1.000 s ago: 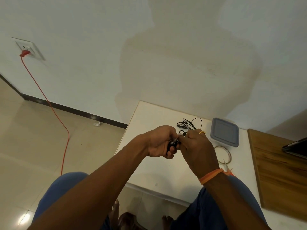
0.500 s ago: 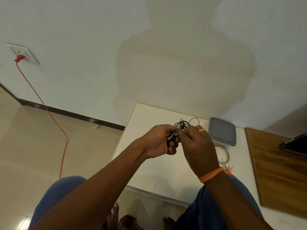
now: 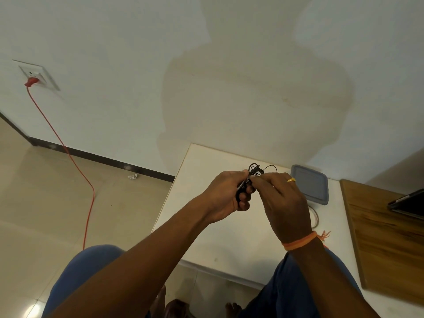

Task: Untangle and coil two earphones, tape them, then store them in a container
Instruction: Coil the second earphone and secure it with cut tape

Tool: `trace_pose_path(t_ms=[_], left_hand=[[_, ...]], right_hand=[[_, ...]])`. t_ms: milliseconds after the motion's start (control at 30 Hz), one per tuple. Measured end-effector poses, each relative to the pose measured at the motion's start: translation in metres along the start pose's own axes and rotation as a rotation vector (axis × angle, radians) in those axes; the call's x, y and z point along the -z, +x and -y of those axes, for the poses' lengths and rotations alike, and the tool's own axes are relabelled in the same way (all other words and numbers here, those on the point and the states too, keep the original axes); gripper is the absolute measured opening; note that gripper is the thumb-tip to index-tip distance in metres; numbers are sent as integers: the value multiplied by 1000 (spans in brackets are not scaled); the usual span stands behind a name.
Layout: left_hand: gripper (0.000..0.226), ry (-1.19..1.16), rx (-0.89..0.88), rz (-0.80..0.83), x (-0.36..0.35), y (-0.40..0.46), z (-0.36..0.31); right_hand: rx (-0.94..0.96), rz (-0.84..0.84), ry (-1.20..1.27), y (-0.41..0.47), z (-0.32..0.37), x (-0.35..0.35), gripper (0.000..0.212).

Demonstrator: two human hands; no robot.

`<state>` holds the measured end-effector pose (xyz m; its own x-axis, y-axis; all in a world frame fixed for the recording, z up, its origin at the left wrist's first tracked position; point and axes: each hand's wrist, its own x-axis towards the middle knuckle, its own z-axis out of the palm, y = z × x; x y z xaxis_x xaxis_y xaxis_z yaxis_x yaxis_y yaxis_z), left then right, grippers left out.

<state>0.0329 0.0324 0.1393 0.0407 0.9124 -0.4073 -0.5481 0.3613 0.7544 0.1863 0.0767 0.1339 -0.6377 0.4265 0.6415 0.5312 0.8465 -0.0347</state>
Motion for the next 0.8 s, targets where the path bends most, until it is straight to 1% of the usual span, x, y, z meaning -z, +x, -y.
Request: trace_pose_path(t_ms=[100, 167, 200, 233, 267, 333, 367, 400, 433, 467, 567, 633, 733, 800], left_hand=[[33, -30, -7, -31, 1, -1, -4], [38, -81, -26, -73, 6, 1, -11], [42, -93, -34, -91, 10, 2, -14], [44, -86, -42, -108, 13, 3, -17], [44, -59, -57, -121, 15, 2, -18], [42, 51, -112, -153, 15, 1, -19], [41, 137, -153, -180, 14, 0, -18], [41, 243, -207, -210, 13, -1, -17], [41, 357, -269, -236, 11, -1, -16], [42, 464, -331, -253, 10, -1, -14], [41, 713, -471, -249, 6, -1, -7], [37, 782, -517, -219, 2, -3, -2], [34, 754, -524, -192, -3, -2, 3], [34, 670, -511, -175, -5, -3, 1]], right_hand=[[-16, 1, 31, 0, -2, 2, 25], [16, 8, 51, -1, -1, 2, 18], [16, 16, 88, -2, 1, 1, 15], [-48, 13, 184, -3, 3, 1, 12], [-207, -8, 345, -3, 5, 2, 12], [-711, -89, 744, 2, 5, 6, 20], [-931, -96, 906, 5, 3, 8, 25], [-1088, -77, 1024, 7, 1, 8, 29], [-1189, -38, 1118, 8, -1, 7, 33], [-1250, 3, 1202, 8, -2, 6, 38], [-1309, 96, 1364, 11, 6, 1, 52], [-1283, 147, 1417, 12, 11, -3, 51], [-1210, 175, 1503, 12, 13, -7, 41], [-1195, 152, 1543, 12, 11, -9, 32]])
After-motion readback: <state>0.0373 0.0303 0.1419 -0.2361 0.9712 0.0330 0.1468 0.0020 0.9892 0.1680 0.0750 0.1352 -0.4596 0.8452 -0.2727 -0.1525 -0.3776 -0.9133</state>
